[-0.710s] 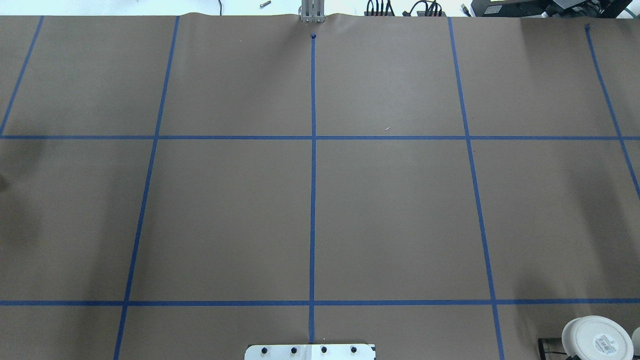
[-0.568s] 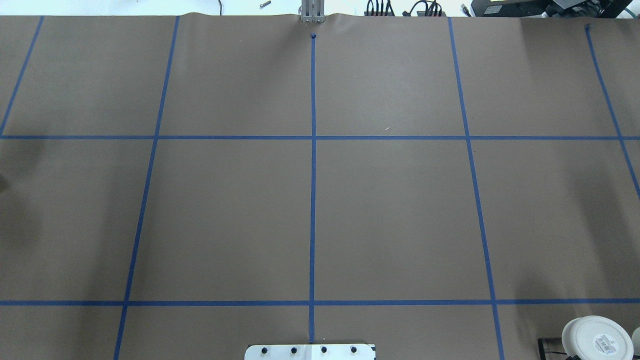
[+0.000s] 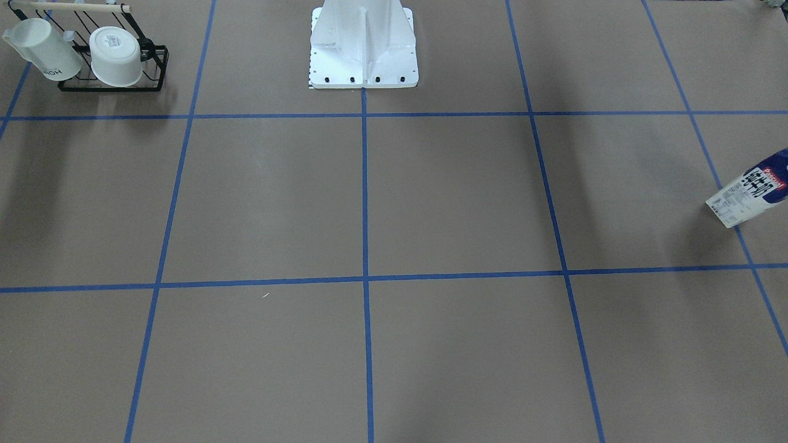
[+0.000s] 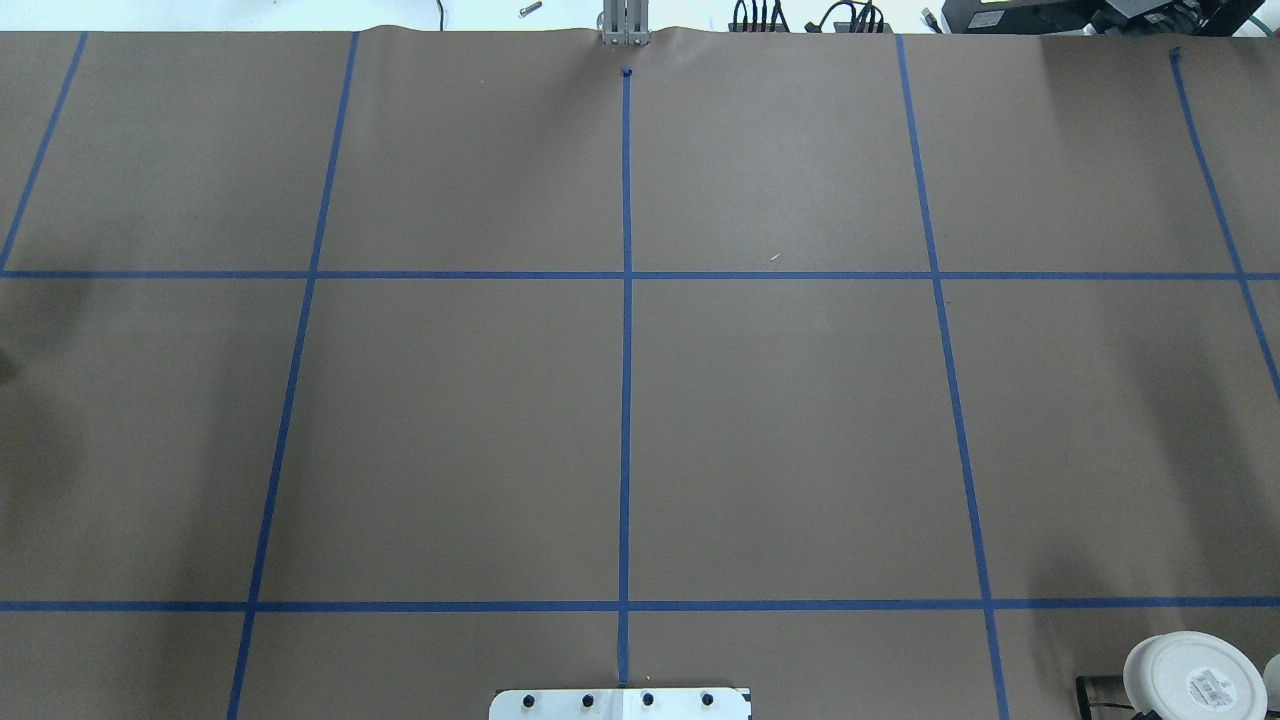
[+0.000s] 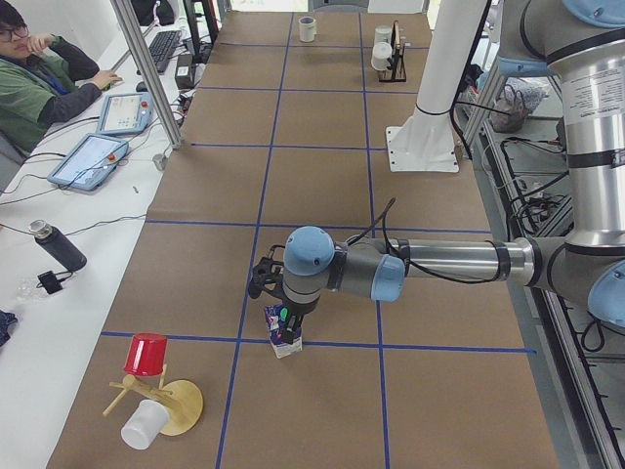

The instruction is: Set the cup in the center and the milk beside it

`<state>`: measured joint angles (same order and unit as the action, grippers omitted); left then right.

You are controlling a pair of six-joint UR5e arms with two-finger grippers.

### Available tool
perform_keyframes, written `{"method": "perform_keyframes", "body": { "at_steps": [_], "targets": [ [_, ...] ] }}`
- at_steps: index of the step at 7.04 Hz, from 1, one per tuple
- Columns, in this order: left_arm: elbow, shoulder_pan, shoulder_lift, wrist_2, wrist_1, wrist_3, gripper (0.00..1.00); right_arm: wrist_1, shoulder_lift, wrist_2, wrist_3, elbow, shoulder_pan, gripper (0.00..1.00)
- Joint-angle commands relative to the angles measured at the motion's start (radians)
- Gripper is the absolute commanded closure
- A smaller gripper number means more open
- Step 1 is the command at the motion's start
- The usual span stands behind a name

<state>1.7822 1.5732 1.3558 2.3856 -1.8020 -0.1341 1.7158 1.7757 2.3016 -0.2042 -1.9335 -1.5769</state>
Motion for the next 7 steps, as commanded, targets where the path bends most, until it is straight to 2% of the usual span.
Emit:
{"method": "perform_keyframes", "body": {
  "at_steps": [1,2,4,5,6,7],
  "targets": [
    [-0.007,0.008,0.006,-0.002,-0.121,0.01,0.01,-0.164,-0.013,-0.002,0.005,-0.018,0.0,0.0],
    [-0.003,0.011,0.04,0.0,-0.143,0.011,0.01,-0.317,-0.012,-0.01,0.006,-0.003,0.0,0.0],
    [-0.001,0.024,0.054,0.003,-0.149,0.011,0.01,-0.377,-0.007,0.05,0.058,0.048,0.0,0.0],
    [-0.001,0.036,0.052,0.004,-0.151,0.011,0.01,-0.409,0.007,0.041,0.027,0.063,0.0,0.0],
    [0.005,0.039,0.055,0.004,-0.152,0.01,0.01,-0.474,0.008,0.032,0.028,0.12,0.0,0.0],
    [0.008,0.037,0.055,0.004,-0.158,0.011,0.01,-0.53,-0.022,0.015,0.047,0.245,0.0,0.0]
  ]
}}
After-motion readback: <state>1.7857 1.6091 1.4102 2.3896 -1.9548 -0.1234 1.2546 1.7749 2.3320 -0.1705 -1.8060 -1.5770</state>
